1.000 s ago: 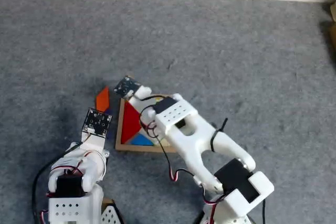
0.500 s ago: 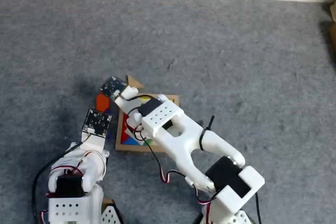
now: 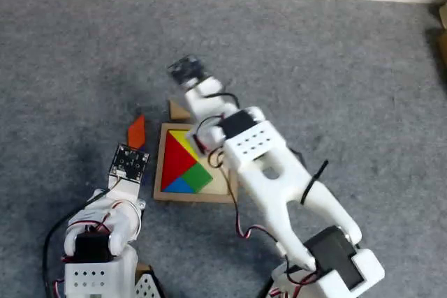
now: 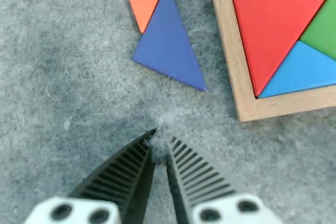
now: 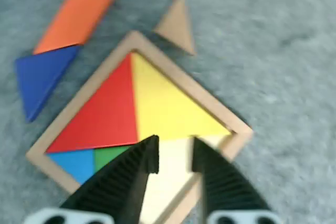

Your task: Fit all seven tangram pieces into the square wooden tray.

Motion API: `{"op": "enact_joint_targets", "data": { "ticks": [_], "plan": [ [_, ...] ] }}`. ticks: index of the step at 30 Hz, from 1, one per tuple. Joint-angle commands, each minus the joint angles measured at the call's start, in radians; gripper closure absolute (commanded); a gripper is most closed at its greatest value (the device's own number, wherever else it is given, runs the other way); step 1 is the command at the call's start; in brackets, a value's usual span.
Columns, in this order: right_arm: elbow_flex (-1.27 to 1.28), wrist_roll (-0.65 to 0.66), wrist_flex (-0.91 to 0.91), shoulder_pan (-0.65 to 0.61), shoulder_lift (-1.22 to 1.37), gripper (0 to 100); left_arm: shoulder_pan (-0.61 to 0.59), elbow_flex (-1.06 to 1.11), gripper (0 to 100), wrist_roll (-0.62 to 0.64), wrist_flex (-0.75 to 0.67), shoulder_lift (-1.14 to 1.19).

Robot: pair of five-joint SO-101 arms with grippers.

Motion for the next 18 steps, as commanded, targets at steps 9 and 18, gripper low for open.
{"op": "enact_joint_targets", "data": {
  "ticks": [9,18],
  "plan": [
    [-0.197,-0.048,-0.134,0.036,0.091,72.8,-0.01,0.019,100,0.005,0.006,-0.004],
    [-0.506,-0.052,0.186,0.128,0.222,72.8,-0.01,0.019,100,0.005,0.006,-0.004]
  ]
}}
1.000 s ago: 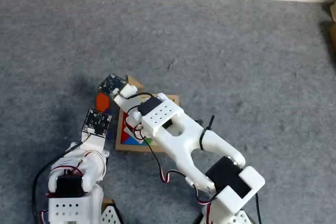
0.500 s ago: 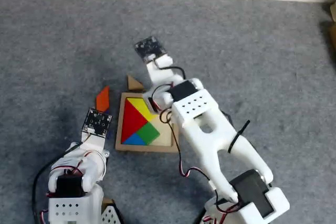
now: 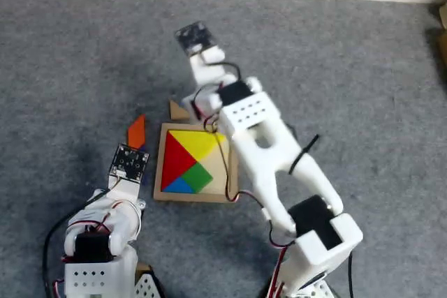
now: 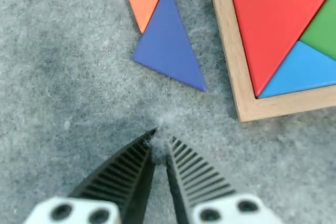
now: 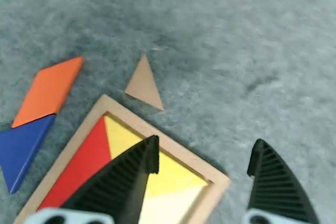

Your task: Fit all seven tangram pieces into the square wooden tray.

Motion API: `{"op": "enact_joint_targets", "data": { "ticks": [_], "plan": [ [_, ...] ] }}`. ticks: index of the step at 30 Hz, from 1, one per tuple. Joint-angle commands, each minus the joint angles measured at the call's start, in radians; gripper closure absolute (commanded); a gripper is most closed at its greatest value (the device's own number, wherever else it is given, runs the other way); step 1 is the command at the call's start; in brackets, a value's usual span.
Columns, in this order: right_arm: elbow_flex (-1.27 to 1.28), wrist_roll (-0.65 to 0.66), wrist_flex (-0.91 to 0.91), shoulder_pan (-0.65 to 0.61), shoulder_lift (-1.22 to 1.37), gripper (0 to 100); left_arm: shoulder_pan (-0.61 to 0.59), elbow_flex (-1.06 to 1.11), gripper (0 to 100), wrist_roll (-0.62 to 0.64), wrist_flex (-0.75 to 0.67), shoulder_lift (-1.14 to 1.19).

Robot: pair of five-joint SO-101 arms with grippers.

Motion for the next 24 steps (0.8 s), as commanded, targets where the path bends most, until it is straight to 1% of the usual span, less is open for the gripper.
{"op": "enact_joint_targets", "data": {
  "ticks": [1,8,12,15,18,21,24],
  "plan": [
    [-0.177,-0.014,0.199,0.093,-0.022,72.8,-0.01,0.019,100,0.005,0.006,-0.004],
    [-0.206,-0.015,0.47,0.257,-0.025,72.8,-0.01,0.019,100,0.005,0.006,-0.004],
    [-0.205,-0.015,0.556,0.351,-0.027,72.8,-0.01,0.019,100,0.005,0.006,-0.004],
    [-0.176,-0.008,0.568,0.42,-0.047,72.8,-0.01,0.019,100,0.005,0.006,-0.004],
    [-0.058,0.026,0.535,0.478,-0.163,72.8,-0.007,0.019,100,0.005,0.006,-0.004],
    [0.101,0.048,0.486,0.484,-0.341,72.8,-0.002,0.019,100,0.005,0.005,-0.004],
    [0.266,0.049,0.447,0.484,-0.501,72.8,0.041,0.019,100,0.006,0.011,-0.004]
  ]
}}
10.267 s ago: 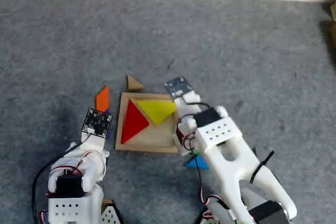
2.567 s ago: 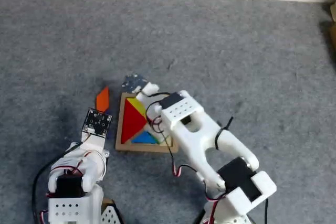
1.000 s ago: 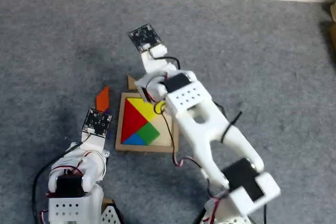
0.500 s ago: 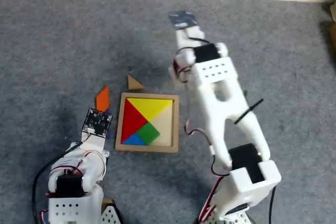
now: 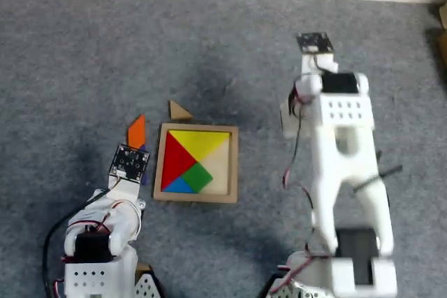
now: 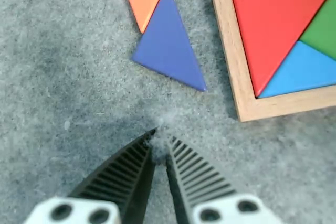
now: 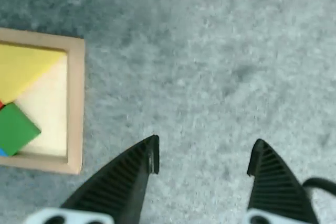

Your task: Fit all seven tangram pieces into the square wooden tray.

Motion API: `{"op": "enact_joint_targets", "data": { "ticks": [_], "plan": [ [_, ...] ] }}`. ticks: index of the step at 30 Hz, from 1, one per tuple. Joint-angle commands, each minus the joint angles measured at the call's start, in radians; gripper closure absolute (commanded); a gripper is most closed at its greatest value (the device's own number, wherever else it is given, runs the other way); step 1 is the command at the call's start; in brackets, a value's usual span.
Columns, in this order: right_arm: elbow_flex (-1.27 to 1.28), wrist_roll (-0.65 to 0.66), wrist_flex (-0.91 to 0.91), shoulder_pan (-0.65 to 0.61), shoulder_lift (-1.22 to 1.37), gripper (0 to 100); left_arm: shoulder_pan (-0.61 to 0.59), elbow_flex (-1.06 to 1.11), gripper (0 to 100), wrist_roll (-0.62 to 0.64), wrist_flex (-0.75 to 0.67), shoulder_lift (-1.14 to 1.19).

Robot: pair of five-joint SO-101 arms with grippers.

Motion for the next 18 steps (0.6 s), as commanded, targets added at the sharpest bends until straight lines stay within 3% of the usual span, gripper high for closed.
{"op": "enact_joint_targets", "data": {
  "ticks": [1,5,9,14,18],
  "plan": [
    [0.22,0.015,-0.068,0.012,-0.289,72.8,0.048,0.019,100,0.005,0.011,-0.004],
    [0.42,0.015,-0.125,0.012,-0.41,72.8,0.028,-0.008,100,0.0,0.009,-0.005],
    [0.607,0.009,-0.185,0.013,-0.524,72.8,-0.081,-0.151,100,-0.002,-0.003,-0.005],
    [0.849,0.008,-0.282,0.013,-0.705,72.8,-0.156,-0.312,100,-0.31,-0.072,-0.002],
    [1.027,0.008,-0.326,0.012,-0.826,72.8,-0.165,-0.371,100,-0.324,-0.066,0.005]
  ]
}}
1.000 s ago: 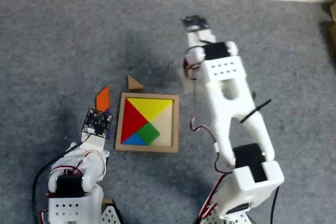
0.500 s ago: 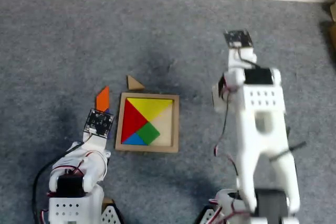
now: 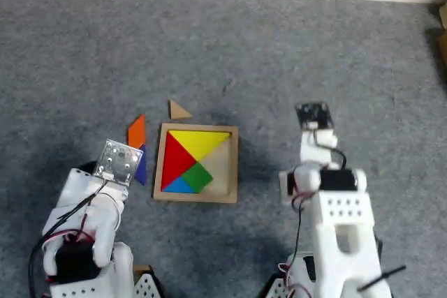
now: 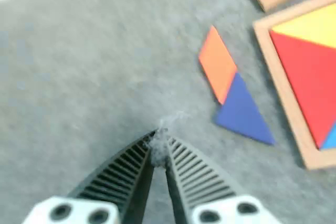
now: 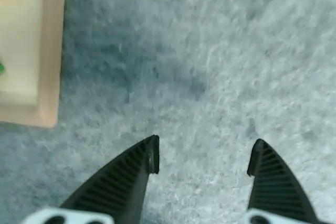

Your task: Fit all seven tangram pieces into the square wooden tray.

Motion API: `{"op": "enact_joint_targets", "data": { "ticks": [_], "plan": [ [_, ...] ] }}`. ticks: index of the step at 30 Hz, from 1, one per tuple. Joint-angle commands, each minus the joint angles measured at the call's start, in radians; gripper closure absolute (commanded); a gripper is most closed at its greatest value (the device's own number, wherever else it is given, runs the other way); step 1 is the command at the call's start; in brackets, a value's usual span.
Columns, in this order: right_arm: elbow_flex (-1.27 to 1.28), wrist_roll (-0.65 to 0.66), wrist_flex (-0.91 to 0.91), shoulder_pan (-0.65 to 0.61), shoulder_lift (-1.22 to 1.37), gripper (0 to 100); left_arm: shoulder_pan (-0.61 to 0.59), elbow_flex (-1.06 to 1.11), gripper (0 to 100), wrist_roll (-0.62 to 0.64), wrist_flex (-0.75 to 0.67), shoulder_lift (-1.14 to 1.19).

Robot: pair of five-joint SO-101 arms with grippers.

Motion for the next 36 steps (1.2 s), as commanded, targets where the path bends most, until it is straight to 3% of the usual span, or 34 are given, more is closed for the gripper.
{"op": "enact_joint_targets", "data": {
  "ticks": [1,7,14,18,27,36],
  "plan": [
    [0.163,0.005,-0.058,0.012,-0.157,72.8,-0.021,-0.108,100,-0.046,-0.012,0.012],
    [0.303,0.008,-0.088,0.084,-0.335,72.8,-0.021,-0.185,91,-0.048,0.003,0.096],
    [0.469,0.009,-0.09,0.101,-0.547,72.8,-0.016,-0.366,78,-0.037,0.025,0.545],
    [0.547,0.009,-0.09,0.12,-0.68,72.8,-0.016,-0.455,71,0.055,0.023,0.796],
    [0.768,0.006,-0.036,0.12,-1.0,72.8,0.004,-0.677,70,0.238,-0.181,1.251],
    [0.777,0.009,-0.013,0.122,-0.99,72.8,0.079,-0.954,70,0.373,-0.198,1.685]
  ]
}}
